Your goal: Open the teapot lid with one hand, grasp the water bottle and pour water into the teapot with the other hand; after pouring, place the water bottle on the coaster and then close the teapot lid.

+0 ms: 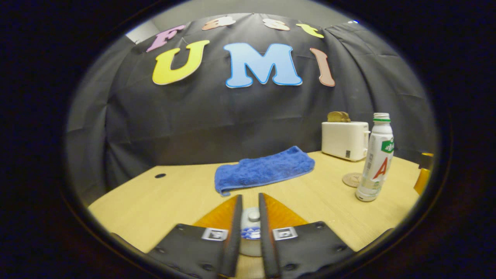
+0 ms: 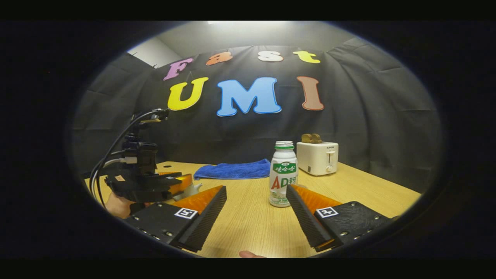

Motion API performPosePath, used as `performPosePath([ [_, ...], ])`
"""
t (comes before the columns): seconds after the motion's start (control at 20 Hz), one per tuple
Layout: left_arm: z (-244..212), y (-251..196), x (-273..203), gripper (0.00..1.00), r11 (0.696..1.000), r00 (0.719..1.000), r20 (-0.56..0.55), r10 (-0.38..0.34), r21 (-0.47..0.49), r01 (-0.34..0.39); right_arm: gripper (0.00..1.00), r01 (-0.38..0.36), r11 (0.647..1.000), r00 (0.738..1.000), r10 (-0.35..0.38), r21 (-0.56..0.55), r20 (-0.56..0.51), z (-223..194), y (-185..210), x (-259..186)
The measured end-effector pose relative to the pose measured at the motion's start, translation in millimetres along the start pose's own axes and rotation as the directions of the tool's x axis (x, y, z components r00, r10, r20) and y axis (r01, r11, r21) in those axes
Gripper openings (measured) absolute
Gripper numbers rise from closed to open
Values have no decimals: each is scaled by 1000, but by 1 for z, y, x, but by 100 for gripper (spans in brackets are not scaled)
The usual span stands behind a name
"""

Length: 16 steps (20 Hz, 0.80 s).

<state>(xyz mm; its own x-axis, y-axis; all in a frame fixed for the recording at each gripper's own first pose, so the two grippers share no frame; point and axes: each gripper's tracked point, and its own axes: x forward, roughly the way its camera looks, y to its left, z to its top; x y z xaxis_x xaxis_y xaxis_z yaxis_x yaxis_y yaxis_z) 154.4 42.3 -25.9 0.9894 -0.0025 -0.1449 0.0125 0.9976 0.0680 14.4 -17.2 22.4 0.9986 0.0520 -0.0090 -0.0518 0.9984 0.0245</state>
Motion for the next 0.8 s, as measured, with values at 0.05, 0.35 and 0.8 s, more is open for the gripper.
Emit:
performPosePath([
  [0.05, 2, -2, -13, 22, 1000, 1000, 2, -15, -11, 15, 95, 4, 1000, 1000, -4, -4, -2, -2, -3, 1],
  [0.35, 45, 14, -41, 10, 991, 992, 122, -34, -126, 49, 95, 50, 999, 999, -50, 1, -2, -5, -34, 19],
  [0.8, 94, 2, -153, 17, 988, 945, 314, -94, -87, 128, 95, 71, 982, 997, -76, -174, -24, -4, -58, 64],
])
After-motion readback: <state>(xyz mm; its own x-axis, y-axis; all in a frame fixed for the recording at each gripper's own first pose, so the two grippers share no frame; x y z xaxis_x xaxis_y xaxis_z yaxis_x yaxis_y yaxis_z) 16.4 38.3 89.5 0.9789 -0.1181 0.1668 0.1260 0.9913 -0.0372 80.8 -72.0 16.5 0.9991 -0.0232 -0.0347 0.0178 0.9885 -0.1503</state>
